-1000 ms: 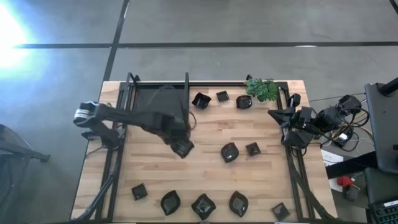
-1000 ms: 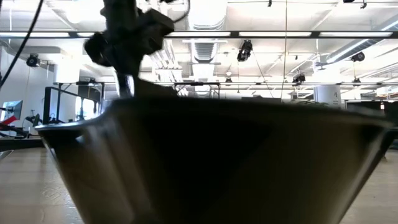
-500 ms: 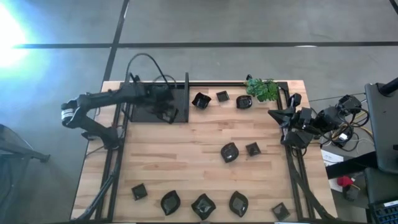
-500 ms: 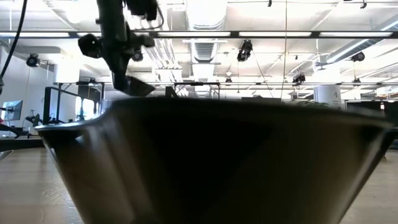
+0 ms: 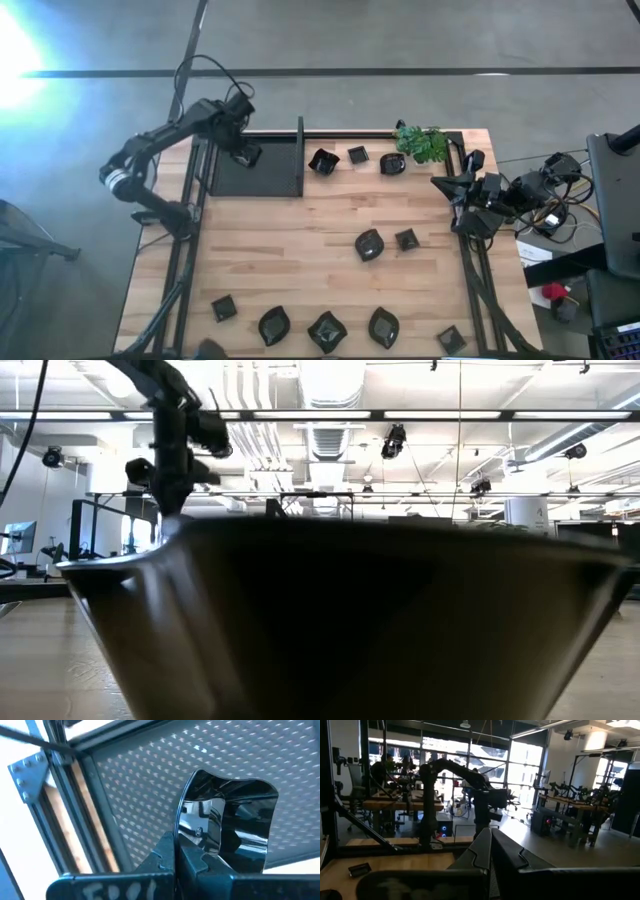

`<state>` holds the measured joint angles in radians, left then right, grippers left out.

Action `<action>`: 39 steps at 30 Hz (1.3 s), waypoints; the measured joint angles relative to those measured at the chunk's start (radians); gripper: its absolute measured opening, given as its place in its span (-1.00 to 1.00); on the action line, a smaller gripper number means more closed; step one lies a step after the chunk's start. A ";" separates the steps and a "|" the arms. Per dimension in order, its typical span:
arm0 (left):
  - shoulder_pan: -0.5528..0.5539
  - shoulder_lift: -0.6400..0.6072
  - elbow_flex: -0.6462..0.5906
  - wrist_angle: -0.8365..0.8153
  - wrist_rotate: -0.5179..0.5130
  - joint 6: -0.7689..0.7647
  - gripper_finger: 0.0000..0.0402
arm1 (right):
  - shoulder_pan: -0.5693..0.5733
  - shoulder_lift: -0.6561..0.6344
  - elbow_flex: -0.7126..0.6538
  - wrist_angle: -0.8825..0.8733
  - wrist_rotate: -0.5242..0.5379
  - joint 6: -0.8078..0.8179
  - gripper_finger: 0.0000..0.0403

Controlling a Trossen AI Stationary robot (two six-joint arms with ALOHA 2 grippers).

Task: Pick & Place Mini shaped plates
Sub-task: Put the stacked black distorted square plates on the shelf

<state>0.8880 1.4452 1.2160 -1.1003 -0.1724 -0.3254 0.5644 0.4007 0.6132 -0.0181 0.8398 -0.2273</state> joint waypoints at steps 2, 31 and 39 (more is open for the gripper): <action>0.041 0.021 0.000 0.013 0.001 0.079 -1.00 | 0.000 0.000 0.000 0.000 0.000 -0.015 -0.96; 0.155 0.272 0.001 0.167 -0.066 0.576 -1.00 | 0.000 -0.001 0.000 0.002 0.001 -0.035 -0.96; 0.159 0.273 0.001 0.188 -0.092 0.596 -1.00 | 0.000 -0.001 0.000 0.002 0.001 -0.035 -0.96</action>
<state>1.0466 1.7184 1.2165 -0.9123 -0.2648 0.2710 0.5640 0.3996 0.6132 -0.0166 0.8410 -0.2623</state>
